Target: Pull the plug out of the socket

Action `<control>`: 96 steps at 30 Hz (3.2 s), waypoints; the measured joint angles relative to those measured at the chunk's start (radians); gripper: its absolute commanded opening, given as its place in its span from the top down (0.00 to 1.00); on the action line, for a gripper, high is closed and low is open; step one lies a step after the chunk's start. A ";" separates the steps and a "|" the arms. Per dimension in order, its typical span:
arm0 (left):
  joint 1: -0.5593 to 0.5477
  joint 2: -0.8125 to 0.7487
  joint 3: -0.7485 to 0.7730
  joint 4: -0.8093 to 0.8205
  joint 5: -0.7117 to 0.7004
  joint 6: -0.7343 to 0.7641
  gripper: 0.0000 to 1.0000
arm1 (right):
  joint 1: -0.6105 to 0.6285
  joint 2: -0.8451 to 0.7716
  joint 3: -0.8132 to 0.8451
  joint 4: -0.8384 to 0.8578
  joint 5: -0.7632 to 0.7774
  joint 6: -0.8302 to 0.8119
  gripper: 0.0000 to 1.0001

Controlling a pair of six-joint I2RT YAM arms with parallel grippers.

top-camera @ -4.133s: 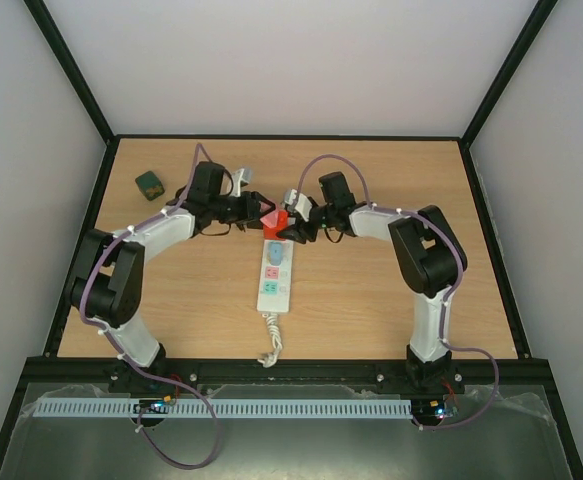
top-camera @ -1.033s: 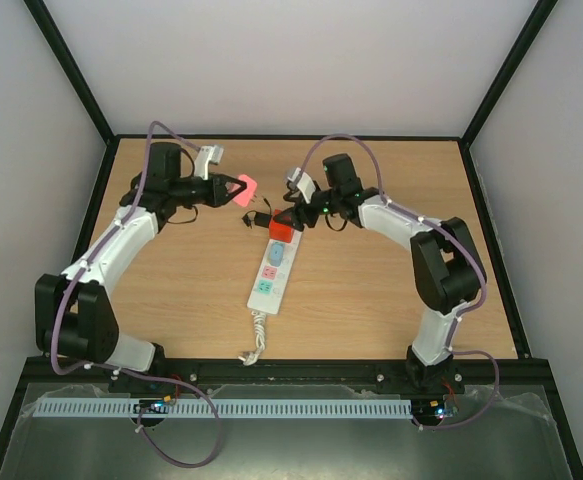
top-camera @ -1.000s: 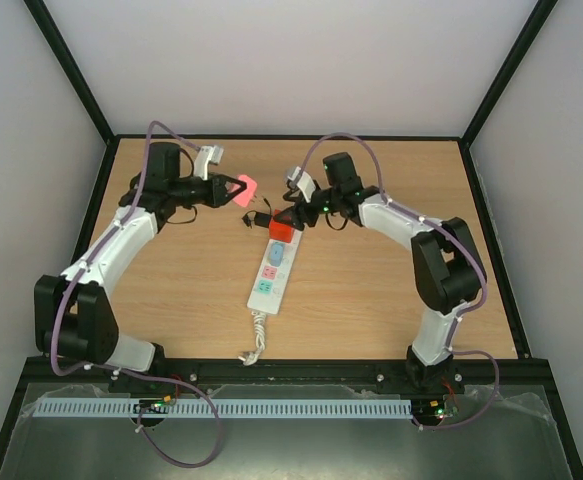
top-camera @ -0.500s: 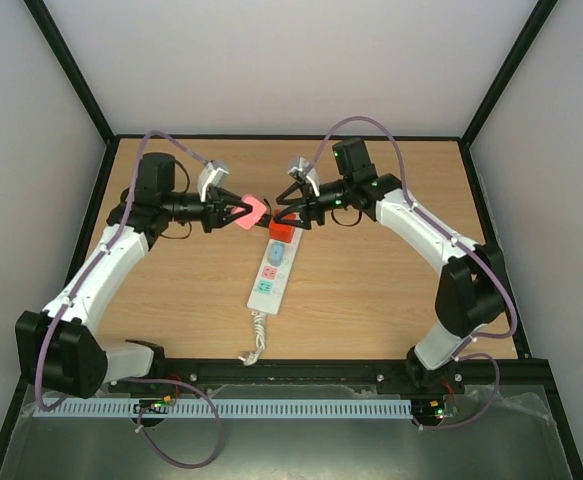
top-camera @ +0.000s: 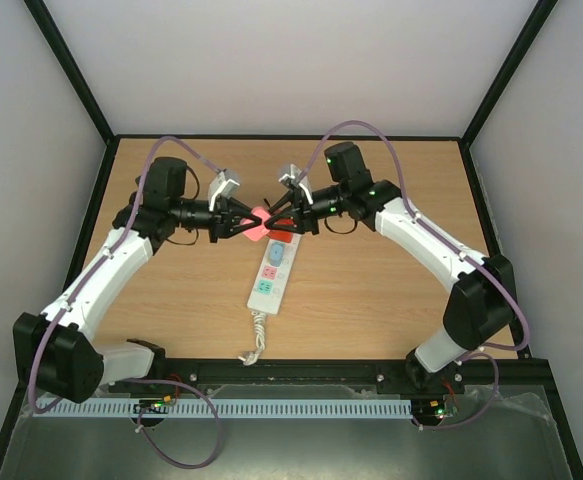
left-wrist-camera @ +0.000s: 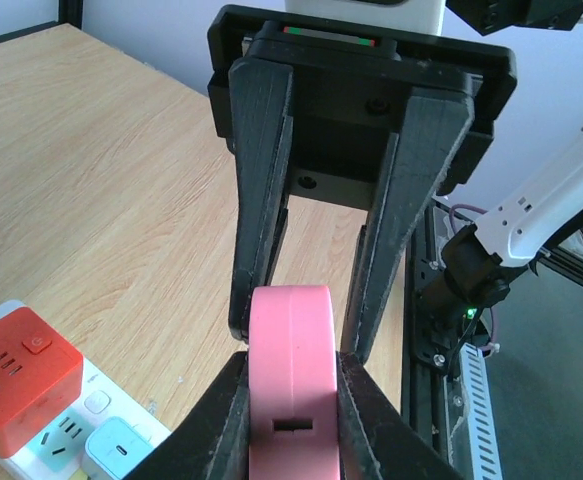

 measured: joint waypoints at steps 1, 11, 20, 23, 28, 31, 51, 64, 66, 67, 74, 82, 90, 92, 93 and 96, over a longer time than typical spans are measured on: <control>-0.001 -0.003 0.000 -0.001 0.002 0.003 0.97 | 0.000 -0.003 -0.002 0.000 -0.002 0.000 0.76; -0.003 -0.015 0.000 -0.026 0.046 0.046 0.88 | 0.000 -0.020 -0.012 -0.013 -0.043 -0.004 0.98; 0.010 -0.017 0.006 -0.057 0.037 0.042 0.60 | 0.000 -0.023 -0.013 -0.030 -0.064 -0.001 0.98; 0.021 -0.017 0.009 -0.075 0.040 0.045 0.62 | -0.002 -0.024 -0.013 -0.035 -0.060 -0.003 0.98; 0.031 -0.017 0.010 -0.102 0.046 0.061 0.72 | -0.006 -0.024 -0.018 -0.044 -0.047 -0.012 0.98; 0.031 -0.017 0.010 -0.109 0.053 0.068 0.81 | -0.006 -0.025 -0.020 -0.048 -0.043 -0.016 0.98; 0.116 -0.017 0.010 0.028 0.046 -0.113 0.97 | -0.072 -0.075 -0.125 0.159 0.124 0.233 0.27; 0.111 -0.016 -0.030 0.253 0.026 -0.343 0.97 | -0.057 -0.070 -0.167 0.262 0.281 0.373 0.26; 0.106 -0.016 -0.038 0.269 0.022 -0.355 0.98 | -0.049 -0.064 -0.166 0.278 0.280 0.388 0.27; 0.102 -0.016 -0.041 0.275 0.019 -0.360 0.98 | -0.047 -0.058 -0.165 0.282 0.280 0.394 0.27; 0.074 -0.016 -0.045 0.299 0.012 -0.380 0.97 | -0.036 -0.019 -0.163 0.306 0.271 0.435 0.27; 0.061 -0.014 -0.058 0.319 0.026 -0.388 0.97 | -0.031 -0.004 -0.142 0.316 0.245 0.458 0.26; 0.061 -0.015 -0.063 0.365 0.070 -0.411 0.97 | -0.043 -0.004 -0.175 0.418 0.110 0.551 0.26; 0.061 -0.016 -0.072 0.390 0.090 -0.428 0.97 | -0.045 -0.004 -0.196 0.472 0.081 0.593 0.26; 0.061 -0.016 -0.077 0.403 0.099 -0.438 0.97 | -0.045 -0.004 -0.206 0.499 0.070 0.614 0.26; 0.061 -0.016 -0.095 0.453 0.133 -0.470 0.97 | -0.045 -0.004 -0.225 0.568 0.034 0.676 0.26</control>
